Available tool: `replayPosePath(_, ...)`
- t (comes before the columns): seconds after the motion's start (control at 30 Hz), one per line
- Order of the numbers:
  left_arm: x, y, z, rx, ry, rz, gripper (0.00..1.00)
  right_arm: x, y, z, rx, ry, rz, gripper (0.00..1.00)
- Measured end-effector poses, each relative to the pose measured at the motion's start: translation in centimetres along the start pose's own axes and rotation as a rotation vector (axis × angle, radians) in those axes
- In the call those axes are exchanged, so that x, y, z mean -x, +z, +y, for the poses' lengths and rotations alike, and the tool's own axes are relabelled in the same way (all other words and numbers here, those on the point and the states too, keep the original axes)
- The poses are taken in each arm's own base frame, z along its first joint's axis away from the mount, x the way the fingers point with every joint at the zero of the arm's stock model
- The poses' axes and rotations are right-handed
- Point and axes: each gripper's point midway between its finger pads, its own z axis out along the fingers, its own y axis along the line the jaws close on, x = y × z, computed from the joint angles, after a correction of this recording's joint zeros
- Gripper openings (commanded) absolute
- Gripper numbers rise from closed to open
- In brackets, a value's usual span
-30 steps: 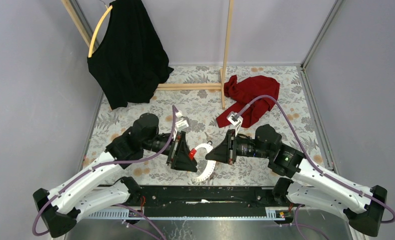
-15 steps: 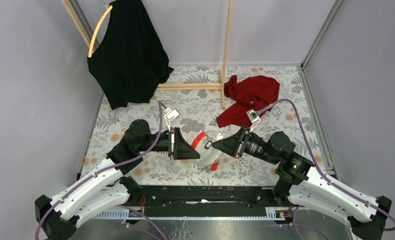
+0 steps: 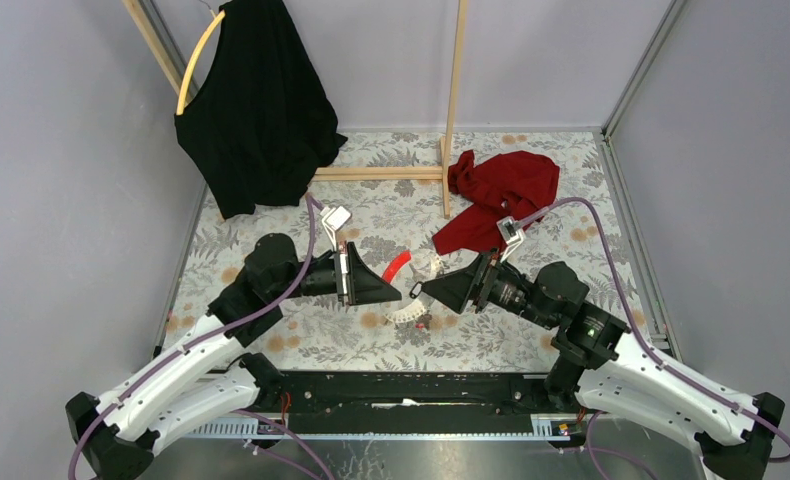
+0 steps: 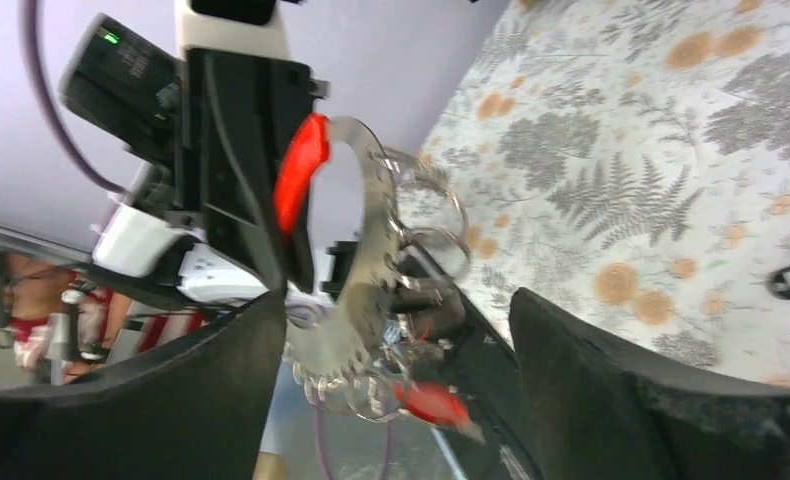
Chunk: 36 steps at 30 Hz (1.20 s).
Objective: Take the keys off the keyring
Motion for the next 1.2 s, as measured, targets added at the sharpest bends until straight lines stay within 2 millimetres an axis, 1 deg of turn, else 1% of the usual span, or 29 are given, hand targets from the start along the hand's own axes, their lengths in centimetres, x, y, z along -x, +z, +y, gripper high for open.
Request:
replayPosePath(0.07,0.4,-0.1,-0.5,0.013,-0.006,-0.012,0.00,0.2,-0.2,-0.7,-0.041,-0.052,0.000,1.00)
replayPosePath(0.17,1.1,-0.3,-1.5,0.016,-0.001,-0.031,0.00,1.3,-0.8,-0.6,-0.076,-0.131,-0.023,1.00)
replayPosePath(0.2,1.5,-0.4,-2.1,0.015,0.004,-0.043,0.00,1.9,-1.1,-0.3,-0.085,-0.162,-0.037,1.00)
replayPosePath(0.33,2.2,-0.5,-3.1,0.014,0.012,-0.066,0.00,3.9,-2.2,1.2,-0.070,-0.257,-0.089,1.00)
replayPosePath(0.43,2.8,-0.4,-3.6,0.020,0.012,-0.080,0.00,4.6,-3.2,2.0,-0.040,-0.320,-0.125,1.00)
replayPosePath(0.53,3.3,-0.3,-4.1,0.024,0.007,-0.087,0.00,4.9,-4.1,2.7,0.018,-0.372,-0.174,0.97)
replayPosePath(0.63,3.7,-0.2,-4.6,0.026,0.001,-0.087,0.00,4.5,-4.9,2.8,0.081,-0.419,-0.209,0.88)
replayPosePath(0.77,4.2,-0.2,-5.6,0.015,0.010,-0.095,0.00,3.4,-4.6,2.8,0.160,-0.473,-0.211,0.81)
replayPosePath(0.83,4.5,-0.2,-6.1,0.007,0.016,-0.098,0.00,2.5,-4.2,2.2,0.199,-0.500,-0.209,0.79)
replayPosePath(0.9,4.7,-0.2,-6.6,0.000,0.021,-0.102,0.00,1.3,-3.9,1.2,0.230,-0.528,-0.210,0.79)
replayPosePath(1.0,4.8,-0.1,-6.8,-0.001,0.019,-0.103,0.00,0.1,-3.8,0.1,0.263,-0.574,-0.213,0.77)
replayPosePath(1.07,4.9,-0.1,-6.8,0.000,0.015,-0.102,0.00,-0.1,-3.8,0.1,0.282,-0.607,-0.221,0.77)
replayPosePath(1.2,5.0,0.1,-6.8,0.000,0.013,-0.102,0.00,0.7,-4.2,1.4,0.332,-0.677,-0.273,0.76)
